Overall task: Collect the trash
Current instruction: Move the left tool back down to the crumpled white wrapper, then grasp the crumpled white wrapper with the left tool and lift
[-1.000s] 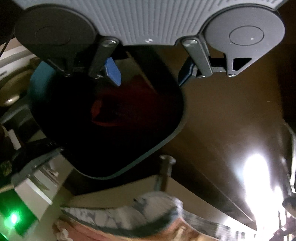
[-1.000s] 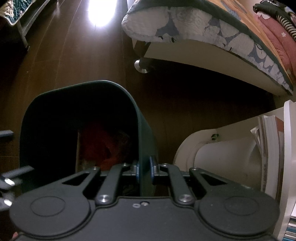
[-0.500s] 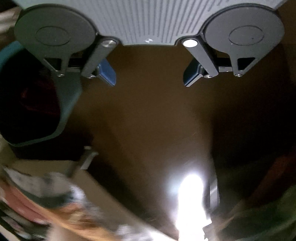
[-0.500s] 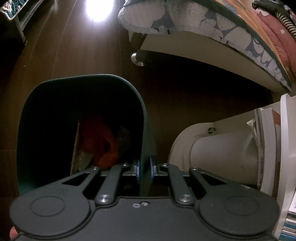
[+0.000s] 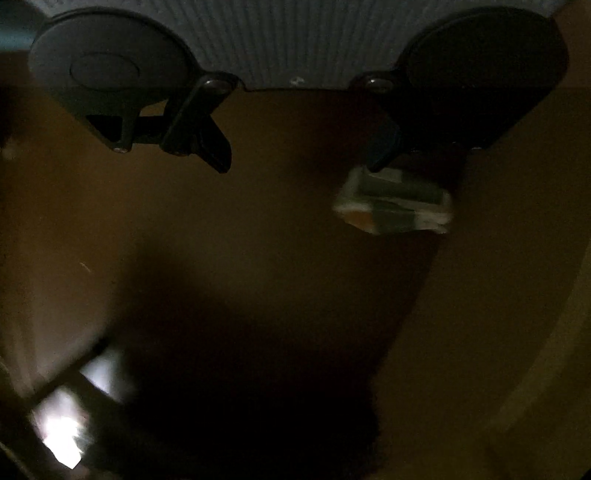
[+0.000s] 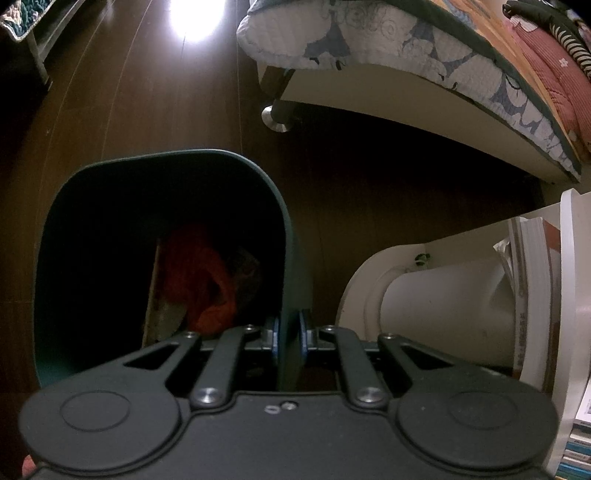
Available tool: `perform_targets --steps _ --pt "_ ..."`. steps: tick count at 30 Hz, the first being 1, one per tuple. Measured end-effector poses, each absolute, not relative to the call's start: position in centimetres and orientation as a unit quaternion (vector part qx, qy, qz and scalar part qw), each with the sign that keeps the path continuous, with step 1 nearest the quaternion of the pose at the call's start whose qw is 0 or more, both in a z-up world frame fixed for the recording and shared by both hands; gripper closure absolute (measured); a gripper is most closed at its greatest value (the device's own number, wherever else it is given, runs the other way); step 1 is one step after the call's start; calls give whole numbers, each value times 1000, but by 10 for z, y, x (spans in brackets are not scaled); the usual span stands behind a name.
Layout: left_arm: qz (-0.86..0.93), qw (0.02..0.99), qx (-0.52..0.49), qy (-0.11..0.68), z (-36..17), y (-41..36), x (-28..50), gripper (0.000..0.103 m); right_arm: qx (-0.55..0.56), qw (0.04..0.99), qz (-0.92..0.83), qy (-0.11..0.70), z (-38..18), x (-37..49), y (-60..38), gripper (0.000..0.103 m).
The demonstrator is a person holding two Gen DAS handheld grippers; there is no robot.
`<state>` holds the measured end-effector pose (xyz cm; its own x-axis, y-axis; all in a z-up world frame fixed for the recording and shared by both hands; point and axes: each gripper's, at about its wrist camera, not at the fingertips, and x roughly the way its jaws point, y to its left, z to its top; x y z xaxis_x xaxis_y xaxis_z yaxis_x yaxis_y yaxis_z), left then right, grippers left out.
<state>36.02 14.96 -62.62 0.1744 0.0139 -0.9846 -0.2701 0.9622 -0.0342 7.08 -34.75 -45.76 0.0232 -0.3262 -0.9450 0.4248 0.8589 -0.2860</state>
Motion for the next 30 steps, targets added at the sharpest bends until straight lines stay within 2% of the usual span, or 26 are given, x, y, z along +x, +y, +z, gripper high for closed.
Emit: perform_targets --steps 7,15,21,23,24,28,30 --pt "215 715 -151 648 -674 192 378 23 37 714 -263 648 -457 71 -348 94" --pt "284 685 -167 650 -715 203 390 24 33 714 -263 648 -457 71 -345 93" --pt "271 688 -177 650 -725 205 394 52 27 714 -260 649 -457 72 -343 93" --pt "260 689 -182 652 -727 210 394 75 27 715 -258 650 -457 73 -343 93" --pt "256 689 -179 654 -728 210 395 81 27 715 -257 650 -456 73 -343 93" --pt "251 691 -165 657 -730 209 392 92 26 716 -255 649 -456 73 -342 93" --pt "247 695 -148 658 -729 204 389 92 26 716 -255 649 -456 73 -342 93"
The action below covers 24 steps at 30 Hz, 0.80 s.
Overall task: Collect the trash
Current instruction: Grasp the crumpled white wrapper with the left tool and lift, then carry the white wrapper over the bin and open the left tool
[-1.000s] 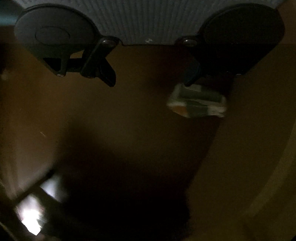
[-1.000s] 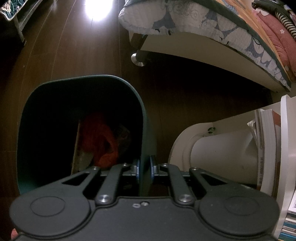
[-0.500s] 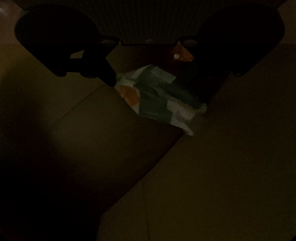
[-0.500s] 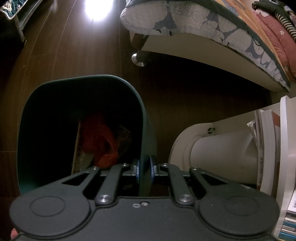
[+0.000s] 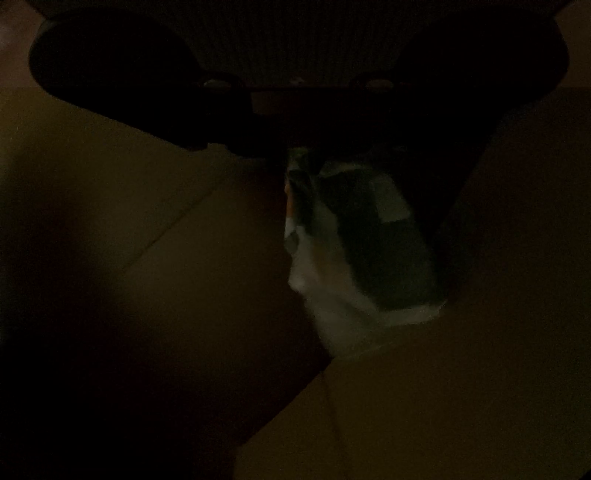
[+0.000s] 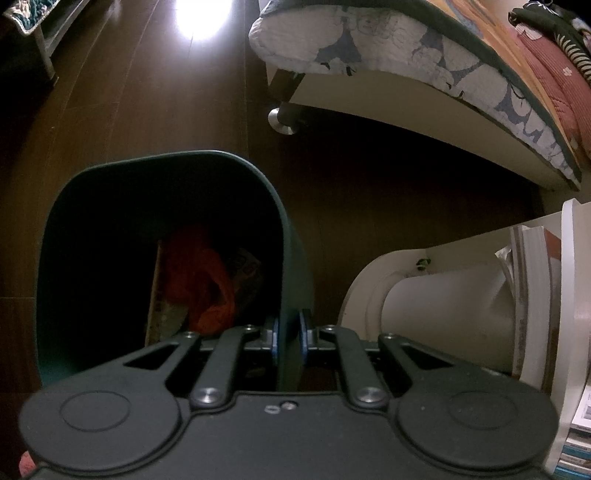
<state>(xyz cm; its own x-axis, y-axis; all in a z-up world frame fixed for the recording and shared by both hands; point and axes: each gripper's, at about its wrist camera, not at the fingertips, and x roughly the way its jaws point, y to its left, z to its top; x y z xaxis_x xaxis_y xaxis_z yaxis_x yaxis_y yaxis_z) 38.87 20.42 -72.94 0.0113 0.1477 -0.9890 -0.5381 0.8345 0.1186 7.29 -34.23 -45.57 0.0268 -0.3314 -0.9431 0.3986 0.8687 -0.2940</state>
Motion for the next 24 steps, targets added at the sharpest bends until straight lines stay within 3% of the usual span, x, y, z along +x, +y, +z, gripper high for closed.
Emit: perform_targets --steps 10,24 --pt "95 762 -17 641 -685 134 369 93 28 717 -256 648 -455 73 -343 93" --pt "-222 812 93 532 -540 8 300 93 26 724 -248 644 -450 76 -339 93"
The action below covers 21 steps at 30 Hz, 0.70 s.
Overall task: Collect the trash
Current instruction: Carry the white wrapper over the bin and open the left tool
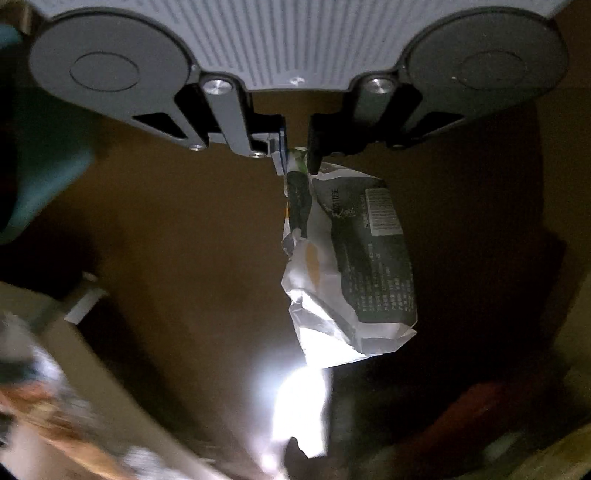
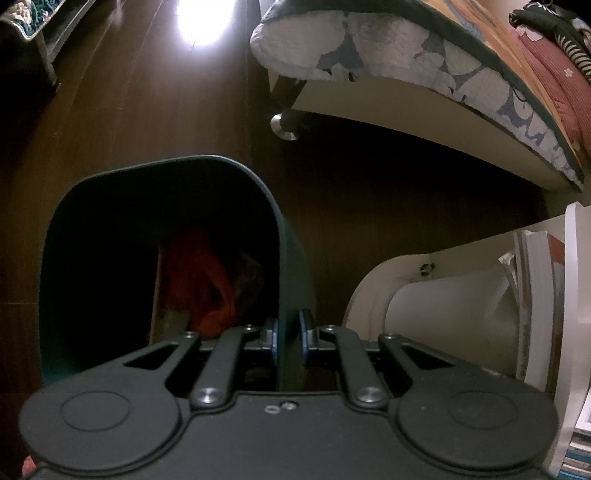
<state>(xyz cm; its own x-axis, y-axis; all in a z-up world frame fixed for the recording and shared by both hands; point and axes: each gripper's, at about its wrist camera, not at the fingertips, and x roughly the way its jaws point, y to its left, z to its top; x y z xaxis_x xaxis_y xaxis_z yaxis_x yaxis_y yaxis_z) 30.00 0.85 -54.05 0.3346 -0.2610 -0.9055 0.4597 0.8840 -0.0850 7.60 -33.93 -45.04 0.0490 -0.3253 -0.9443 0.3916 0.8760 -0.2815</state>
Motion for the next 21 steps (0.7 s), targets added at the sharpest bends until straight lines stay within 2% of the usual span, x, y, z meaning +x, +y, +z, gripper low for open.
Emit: perform_targets --steps 9,15,21 --pt "-424 756 158 473 -459 -104 216 93 25 727 -244 641 -451 81 -340 93" --pt "-520 684 177 481 -456 -170 165 93 28 729 -242 640 -451 82 -340 92" --pt "-534 649 214 498 -482 -192 130 93 30 729 -242 640 -449 80 -341 92"
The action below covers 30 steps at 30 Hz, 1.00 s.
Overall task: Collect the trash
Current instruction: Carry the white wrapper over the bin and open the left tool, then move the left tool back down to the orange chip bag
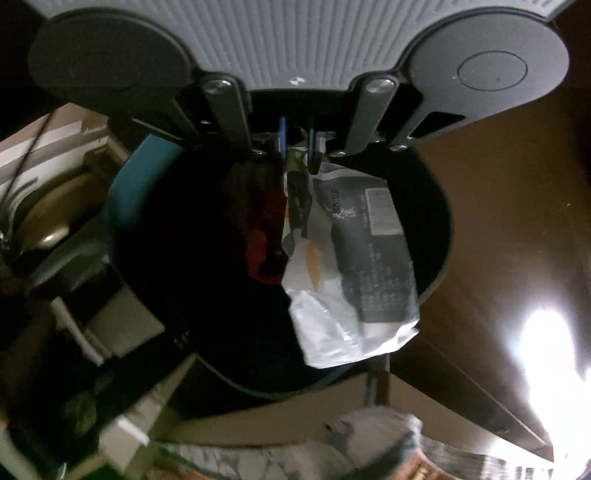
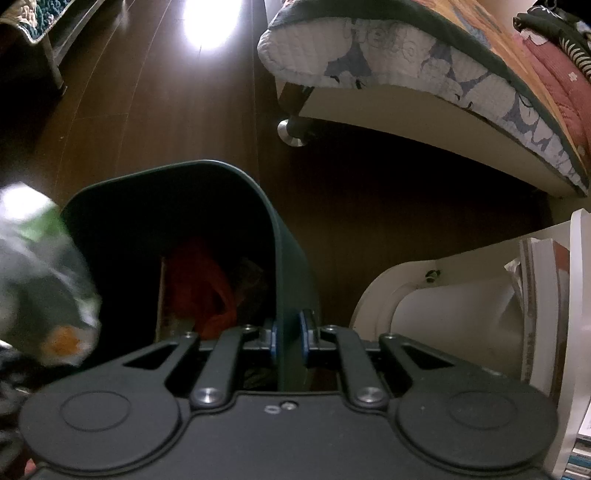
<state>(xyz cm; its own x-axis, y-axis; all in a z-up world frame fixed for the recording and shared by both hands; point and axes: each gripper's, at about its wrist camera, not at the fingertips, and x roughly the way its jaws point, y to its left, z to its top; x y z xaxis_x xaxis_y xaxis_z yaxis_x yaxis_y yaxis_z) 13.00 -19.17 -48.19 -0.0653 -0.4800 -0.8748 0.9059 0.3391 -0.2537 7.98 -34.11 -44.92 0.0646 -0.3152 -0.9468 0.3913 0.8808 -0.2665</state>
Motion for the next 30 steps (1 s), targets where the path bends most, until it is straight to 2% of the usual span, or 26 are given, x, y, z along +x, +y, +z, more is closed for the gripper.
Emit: perform_targets --steps 8,15,18,19,20,22,30 --pt "-525 620 255 525 -531 -236 121 93 32 728 -244 640 -452 80 -343 92" --pt "-513 611 286 530 -553 -252 111 91 36 728 -246 639 -452 78 -344 92" --pt "-516 610 281 532 -554 -249 110 78 36 727 -246 639 -452 77 -345 92" --pt "-519 609 276 533 -554 -249 110 62 37 728 -247 639 -453 77 -345 92" --pt "-521 611 270 531 -552 -247 110 41 39 728 -248 639 -453 77 -345 92" --pt "-526 622 262 518 -547 -241 109 29 39 728 -249 638 -453 77 -346 92" --pt "-549 636 229 492 -514 -214 117 29 42 728 -251 636 -454 75 -346 92"
